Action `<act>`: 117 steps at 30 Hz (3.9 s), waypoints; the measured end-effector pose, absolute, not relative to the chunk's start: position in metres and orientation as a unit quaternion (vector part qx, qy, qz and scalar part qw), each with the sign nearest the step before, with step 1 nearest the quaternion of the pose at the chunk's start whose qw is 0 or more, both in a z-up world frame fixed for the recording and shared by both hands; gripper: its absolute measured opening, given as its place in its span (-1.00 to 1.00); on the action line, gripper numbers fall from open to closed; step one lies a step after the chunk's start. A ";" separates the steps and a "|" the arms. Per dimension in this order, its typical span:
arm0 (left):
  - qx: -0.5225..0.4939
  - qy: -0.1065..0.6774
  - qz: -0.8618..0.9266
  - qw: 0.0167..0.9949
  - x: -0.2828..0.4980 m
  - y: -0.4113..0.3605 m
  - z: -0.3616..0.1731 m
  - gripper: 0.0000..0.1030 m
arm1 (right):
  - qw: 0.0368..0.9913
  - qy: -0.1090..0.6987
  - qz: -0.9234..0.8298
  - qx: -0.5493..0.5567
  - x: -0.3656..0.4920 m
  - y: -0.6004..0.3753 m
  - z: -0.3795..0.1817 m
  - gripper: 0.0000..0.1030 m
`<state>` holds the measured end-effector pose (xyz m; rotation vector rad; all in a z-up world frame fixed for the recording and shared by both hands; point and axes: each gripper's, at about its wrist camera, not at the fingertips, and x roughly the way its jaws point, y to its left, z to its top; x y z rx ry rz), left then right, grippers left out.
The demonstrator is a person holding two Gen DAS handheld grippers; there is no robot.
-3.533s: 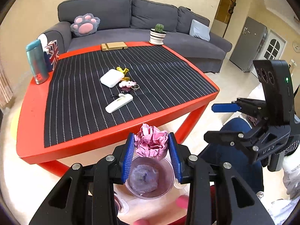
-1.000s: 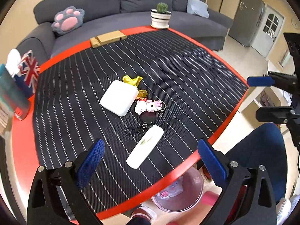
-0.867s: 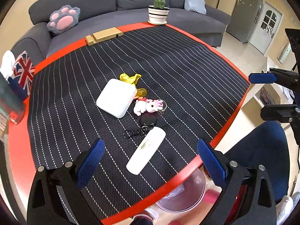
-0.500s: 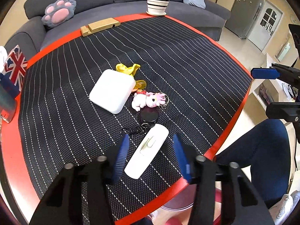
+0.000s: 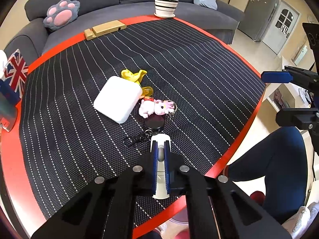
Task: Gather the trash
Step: 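Grasp the white stick with the left gripper, then close the right gripper on the pink keychain figure while the left gripper holds the white stick, then carry the pink figure over the pink bin and open the right gripper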
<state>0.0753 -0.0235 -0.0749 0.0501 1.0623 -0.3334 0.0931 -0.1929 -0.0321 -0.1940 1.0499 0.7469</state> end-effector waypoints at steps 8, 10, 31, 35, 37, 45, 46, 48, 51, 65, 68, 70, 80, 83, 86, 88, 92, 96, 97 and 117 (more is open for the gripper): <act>0.004 0.494 -0.143 0.858 0.065 -0.007 -0.058 -0.89 | 0.786 0.485 0.368 -0.109 0.103 -0.166 -0.030 0.81; 0.001 0.492 -0.138 0.860 0.064 -0.002 -0.054 -0.89 | 0.780 0.487 0.376 -0.116 0.107 -0.154 -0.030 0.81; -0.031 0.475 -0.110 0.872 0.041 0.030 -0.035 -0.89 | 0.686 0.601 0.364 -0.191 0.164 -0.033 -0.086 0.56; -0.035 0.473 -0.109 0.874 0.039 0.034 -0.035 -0.89 | 0.681 0.611 0.353 -0.197 0.166 -0.025 -0.096 0.38; -0.037 0.473 -0.108 0.874 0.038 0.035 -0.036 -0.89 | 0.680 0.614 0.349 -0.198 0.166 -0.024 -0.099 0.31; -0.041 0.471 -0.106 0.875 0.039 0.037 -0.037 -0.89 | 0.684 0.615 0.338 -0.198 0.168 -0.026 -0.107 -0.06; -0.041 0.471 -0.106 0.875 0.039 0.036 -0.038 -0.89 | 0.684 0.615 0.339 -0.197 0.170 -0.027 -0.106 -0.21; -0.041 0.471 -0.105 0.875 0.039 0.036 -0.037 -0.89 | 0.688 0.612 0.338 -0.196 0.170 -0.030 -0.105 -0.32; -0.044 0.469 -0.103 0.876 0.039 0.036 -0.036 -0.89 | 0.693 0.607 0.339 -0.190 0.170 -0.035 -0.101 -0.32; -0.053 0.450 -0.089 0.887 0.033 0.024 -0.027 -0.89 | 0.739 0.550 0.362 -0.140 0.149 -0.084 -0.048 -0.33; -0.052 0.443 -0.088 0.891 0.028 0.020 -0.021 -0.89 | 0.748 0.537 0.368 -0.130 0.140 -0.092 -0.037 -0.33; -0.050 0.439 -0.089 0.893 0.025 0.017 -0.017 -0.89 | 0.753 0.527 0.373 -0.123 0.134 -0.102 -0.027 -0.33; -0.040 0.412 -0.100 0.905 -0.005 -0.008 0.002 -0.89 | 0.777 0.476 0.396 -0.108 0.076 -0.146 0.007 -0.33; -0.041 0.406 -0.106 0.907 -0.014 -0.017 0.005 -0.89 | 0.779 0.468 0.402 -0.112 0.058 -0.155 0.010 -0.33; -0.041 0.403 -0.112 0.908 -0.024 -0.026 0.005 -0.89 | 0.779 0.463 0.408 -0.112 0.042 -0.163 0.012 -0.33; -0.043 0.402 -0.115 0.907 -0.030 -0.030 0.004 -0.89 | 0.779 0.459 0.411 -0.113 0.030 -0.168 0.012 -0.33; -0.040 0.400 -0.116 0.908 -0.040 -0.037 0.001 -0.89 | 0.776 0.458 0.419 -0.111 0.011 -0.177 0.010 -0.33; -0.045 0.398 -0.118 0.909 -0.052 -0.042 -0.002 -0.89 | 0.771 0.463 0.422 -0.109 -0.009 -0.187 0.002 -0.33; -0.048 0.398 -0.119 0.909 -0.056 -0.043 -0.004 -0.89 | 0.770 0.465 0.423 -0.109 -0.013 -0.188 -0.001 -0.33; -0.061 0.401 -0.126 0.905 -0.085 -0.050 -0.012 -0.89 | 0.756 0.487 0.429 -0.089 -0.032 -0.192 -0.034 0.58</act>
